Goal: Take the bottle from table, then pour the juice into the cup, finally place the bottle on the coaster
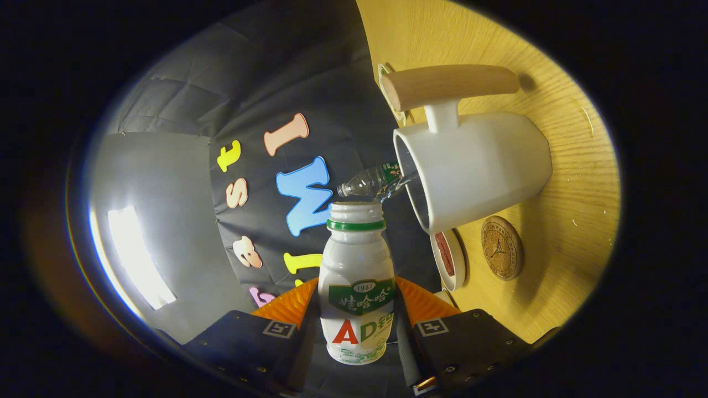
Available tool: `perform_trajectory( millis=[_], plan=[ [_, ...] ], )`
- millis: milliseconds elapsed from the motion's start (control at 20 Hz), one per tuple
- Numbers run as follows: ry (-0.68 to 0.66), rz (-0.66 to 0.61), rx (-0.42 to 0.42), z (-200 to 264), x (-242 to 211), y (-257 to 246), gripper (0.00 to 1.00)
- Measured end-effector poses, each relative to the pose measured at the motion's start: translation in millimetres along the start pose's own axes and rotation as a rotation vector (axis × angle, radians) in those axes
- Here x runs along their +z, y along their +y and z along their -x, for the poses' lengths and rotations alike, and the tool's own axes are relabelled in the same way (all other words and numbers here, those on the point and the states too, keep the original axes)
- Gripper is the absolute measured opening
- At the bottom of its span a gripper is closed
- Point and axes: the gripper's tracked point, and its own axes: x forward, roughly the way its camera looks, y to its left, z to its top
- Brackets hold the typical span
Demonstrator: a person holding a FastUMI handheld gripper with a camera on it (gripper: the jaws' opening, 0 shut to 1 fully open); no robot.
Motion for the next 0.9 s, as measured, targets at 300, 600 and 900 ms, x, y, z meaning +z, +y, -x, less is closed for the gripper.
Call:
perform_trajectory(
  millis=[300, 600, 900],
  plan=[
    [-0.008, -0.014, 0.005, 0.5, 2.0, 0.5, 0.64],
    [-0.013, -0.022, 0.011, 1.9, 4.6, 0.2, 0.64],
    [-0.022, -0.033, 0.017, 1.7, 4.8, 1.0, 0.64]
  ],
)
